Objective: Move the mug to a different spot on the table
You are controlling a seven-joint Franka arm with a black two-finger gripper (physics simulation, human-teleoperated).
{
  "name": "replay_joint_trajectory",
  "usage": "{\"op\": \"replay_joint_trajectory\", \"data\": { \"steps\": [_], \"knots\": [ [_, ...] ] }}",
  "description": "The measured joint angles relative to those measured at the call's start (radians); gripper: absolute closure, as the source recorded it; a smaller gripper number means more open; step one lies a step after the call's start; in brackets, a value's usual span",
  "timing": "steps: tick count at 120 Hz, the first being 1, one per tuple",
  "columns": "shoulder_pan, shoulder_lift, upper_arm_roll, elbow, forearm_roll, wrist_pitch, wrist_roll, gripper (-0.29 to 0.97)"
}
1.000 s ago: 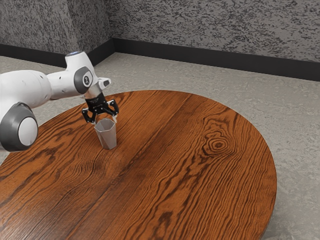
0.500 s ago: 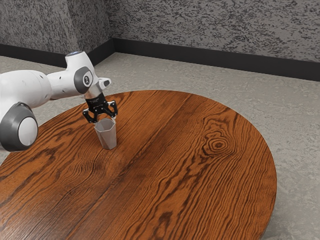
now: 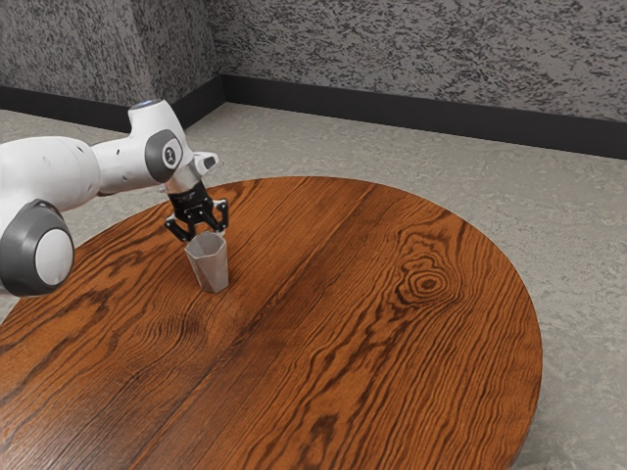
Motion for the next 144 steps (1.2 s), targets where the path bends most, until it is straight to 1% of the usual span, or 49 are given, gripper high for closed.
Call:
{"op": "replay_joint_trajectory", "data": {
  "steps": [13, 25, 43, 61, 73, 89, 116, 144],
  "knots": [
    [0.000, -0.001, 0.000, -0.006, -0.014, -0.006, -0.004, 0.52],
    [0.000, -0.002, 0.002, -0.008, -0.018, -0.017, -0.008, 0.52],
    [0.000, -0.010, 0.007, -0.002, -0.016, -0.056, -0.012, 0.57],
    [0.002, -0.026, 0.003, 0.016, -0.019, -0.137, -0.015, 0.62],
    [0.007, -0.035, 0.003, 0.050, -0.021, -0.212, -0.017, 0.67],
    [0.016, -0.067, -0.001, 0.055, -0.025, -0.301, -0.018, 0.72],
    [0.017, -0.095, -0.013, 0.009, -0.038, -0.405, -0.019, 0.74],
    [0.008, -0.096, -0.054, -0.054, -0.062, -0.446, -0.019, 0.75]
  ]
}}
